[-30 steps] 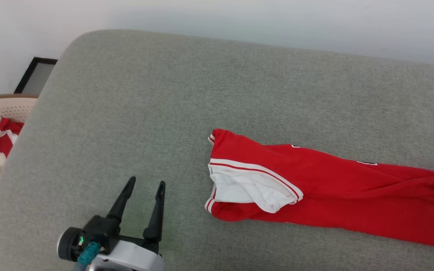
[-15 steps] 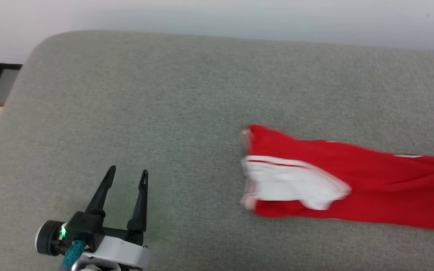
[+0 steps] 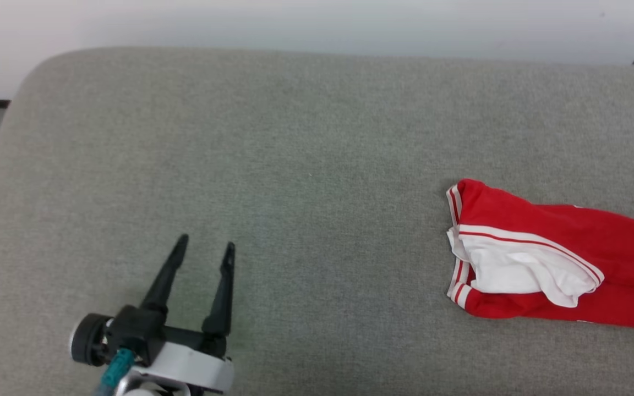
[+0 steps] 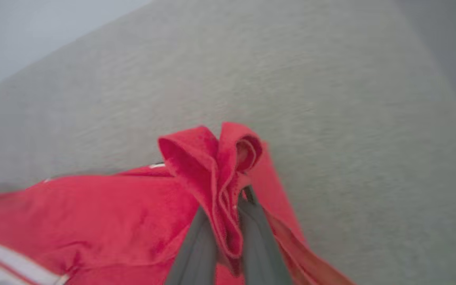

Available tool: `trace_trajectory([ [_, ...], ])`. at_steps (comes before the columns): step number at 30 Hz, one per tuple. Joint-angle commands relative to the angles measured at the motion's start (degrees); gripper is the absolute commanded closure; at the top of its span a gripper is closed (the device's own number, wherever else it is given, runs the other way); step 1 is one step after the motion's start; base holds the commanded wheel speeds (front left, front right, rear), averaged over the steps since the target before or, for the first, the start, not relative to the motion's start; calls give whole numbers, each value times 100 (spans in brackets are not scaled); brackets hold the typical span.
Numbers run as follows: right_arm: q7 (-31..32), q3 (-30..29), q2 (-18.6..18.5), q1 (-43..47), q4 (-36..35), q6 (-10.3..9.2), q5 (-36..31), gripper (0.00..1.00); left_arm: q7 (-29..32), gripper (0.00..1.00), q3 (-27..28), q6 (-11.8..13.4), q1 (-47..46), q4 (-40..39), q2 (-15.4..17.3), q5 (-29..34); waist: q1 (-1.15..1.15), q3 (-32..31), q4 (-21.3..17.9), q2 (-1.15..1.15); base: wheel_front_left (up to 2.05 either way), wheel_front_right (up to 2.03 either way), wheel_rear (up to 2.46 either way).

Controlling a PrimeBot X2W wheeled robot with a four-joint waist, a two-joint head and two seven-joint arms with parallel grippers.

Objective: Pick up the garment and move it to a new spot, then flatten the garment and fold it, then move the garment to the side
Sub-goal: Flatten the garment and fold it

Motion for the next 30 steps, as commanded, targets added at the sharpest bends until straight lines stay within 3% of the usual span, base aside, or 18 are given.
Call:
trace_trajectory([
  [1,140,94,117,148,-288,-7,142,100,2,0,-9,-9,84,8,31,-35,0,-128,95,0,0,0,0],
  [9,1041,766,704,581,-2875,-7,195,100,2,0,-103,-10,214,-65,18,-109,0,-298,309,0,0,0,0],
  [13,1464,1105,1226,367,-3600,-7,-116,100,2,0,-136,-10,230,-178,-35,-109,0,-272,419,0,0,0,0],
  [20,1765,1679,1802,-212,-3527,-7,-1018,100,2,0,-373,-10,32,-221,-91,-212,0,-31,636,0,0,0,0],
  [30,1436,2014,1878,-610,-2610,-7,-1620,100,2,0,-436,-11,-231,-142,-182,-279,0,214,799,0,0,0,0],
])
